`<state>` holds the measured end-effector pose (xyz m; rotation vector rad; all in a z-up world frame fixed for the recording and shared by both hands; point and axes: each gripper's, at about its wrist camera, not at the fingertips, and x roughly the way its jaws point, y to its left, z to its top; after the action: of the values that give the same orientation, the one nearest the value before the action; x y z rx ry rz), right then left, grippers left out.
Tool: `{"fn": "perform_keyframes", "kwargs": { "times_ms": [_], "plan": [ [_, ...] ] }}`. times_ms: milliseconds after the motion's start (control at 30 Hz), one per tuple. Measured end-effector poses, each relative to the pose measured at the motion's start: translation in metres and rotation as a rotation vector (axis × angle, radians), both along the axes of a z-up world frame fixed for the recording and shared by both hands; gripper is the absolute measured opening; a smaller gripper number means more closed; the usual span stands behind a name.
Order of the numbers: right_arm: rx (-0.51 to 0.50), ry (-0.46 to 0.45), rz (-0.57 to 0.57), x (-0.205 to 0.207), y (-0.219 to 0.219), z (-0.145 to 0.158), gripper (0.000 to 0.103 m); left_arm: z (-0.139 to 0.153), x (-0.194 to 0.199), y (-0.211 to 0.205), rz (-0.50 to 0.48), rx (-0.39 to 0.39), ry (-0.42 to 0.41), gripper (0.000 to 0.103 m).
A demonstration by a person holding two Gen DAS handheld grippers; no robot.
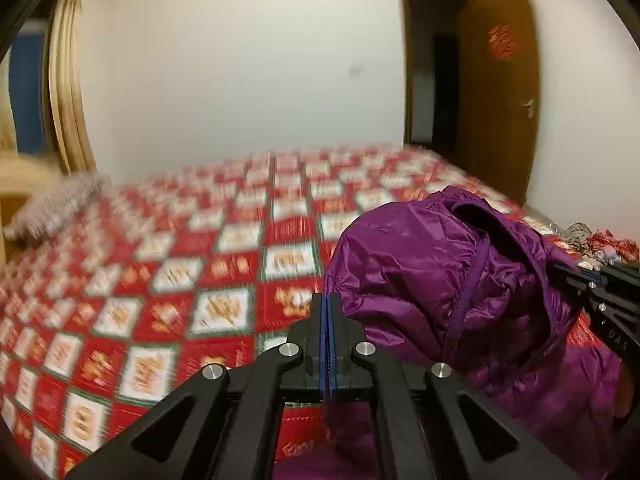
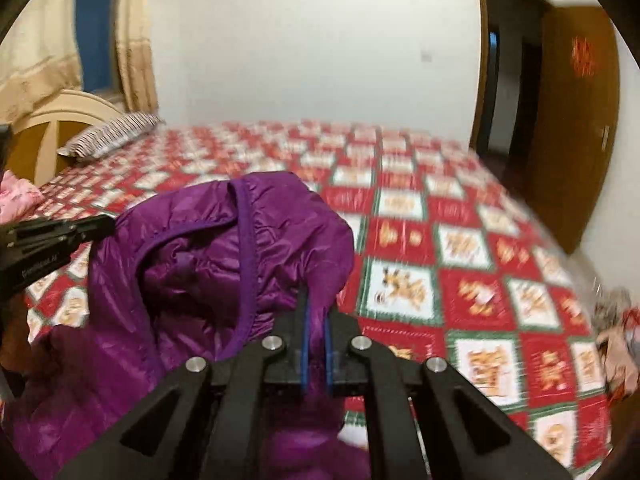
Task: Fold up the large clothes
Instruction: 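Lift the hem with both grippers and fold it toward the hood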
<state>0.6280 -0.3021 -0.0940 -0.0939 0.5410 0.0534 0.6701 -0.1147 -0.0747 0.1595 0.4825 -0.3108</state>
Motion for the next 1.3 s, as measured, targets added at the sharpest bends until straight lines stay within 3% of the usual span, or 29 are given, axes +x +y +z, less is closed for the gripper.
{"fn": "perform_keyframes", "kwargs": {
  "times_ms": [100,167,267,367,433,467,533,567,600,667,767,833,933,1033,1100,1167,1300],
  "plan": [
    [-0.073,-0.117,0.041,-0.051,0.015,0.009,0.008,0.008,-0.069,0.011,-0.049,0.004,-0.148,0.0],
    [-0.11,-0.153,0.064,-0.089,0.019,0.004,0.008,-0.001,-0.1,0.016,-0.055,0.048,-0.172,0.001],
    [-0.118,-0.091,0.098,-0.127,0.014,-0.015,0.008,-0.026,-0.146,0.026,-0.101,0.126,-0.139,0.001],
    [-0.115,0.03,0.112,-0.15,0.002,-0.034,0.019,-0.051,-0.165,0.037,-0.102,0.19,-0.046,0.002],
    [-0.12,0.074,0.101,-0.166,-0.008,-0.04,0.02,-0.06,-0.174,0.048,-0.078,0.209,-0.023,0.004],
    [-0.118,0.09,0.097,-0.169,-0.013,-0.041,0.02,-0.062,-0.177,0.056,-0.065,0.215,-0.011,0.011],
    [-0.114,0.116,0.075,-0.181,-0.024,-0.04,0.02,-0.062,-0.176,0.069,-0.033,0.207,0.001,0.049],
    [-0.111,0.124,0.062,-0.185,-0.028,-0.038,0.02,-0.059,-0.178,0.075,-0.005,0.196,-0.01,0.083],
    [-0.1,0.132,0.054,-0.188,-0.028,-0.034,0.021,-0.052,-0.178,0.084,0.046,0.162,-0.047,0.097],
    [-0.046,0.166,0.031,-0.183,-0.031,-0.024,0.027,-0.039,-0.174,0.089,0.085,0.097,-0.064,0.097],
    [0.057,0.187,0.032,-0.179,-0.012,-0.01,0.053,-0.026,-0.158,0.076,0.134,0.052,-0.029,0.097],
    [0.093,0.178,0.046,-0.176,0.008,-0.005,0.054,-0.025,-0.144,0.054,0.188,0.104,-0.019,0.097],
    [0.114,0.194,0.078,-0.157,0.042,-0.009,0.054,-0.042,-0.13,0.023,0.182,0.182,0.013,0.097],
    [0.091,0.299,0.102,-0.132,0.068,-0.038,0.054,-0.08,-0.128,-0.001,0.162,0.289,0.143,0.097],
    [0.049,0.42,0.103,-0.124,0.077,-0.062,0.047,-0.104,-0.145,-0.009,0.114,0.347,0.189,0.097],
    [0.013,0.509,0.11,-0.131,0.079,-0.084,0.045,-0.115,-0.166,-0.013,0.068,0.38,0.155,0.097],
    [-0.03,0.54,0.132,-0.152,0.073,-0.093,0.044,-0.117,-0.185,-0.013,0.023,0.383,0.132,0.097]
  ]
}}
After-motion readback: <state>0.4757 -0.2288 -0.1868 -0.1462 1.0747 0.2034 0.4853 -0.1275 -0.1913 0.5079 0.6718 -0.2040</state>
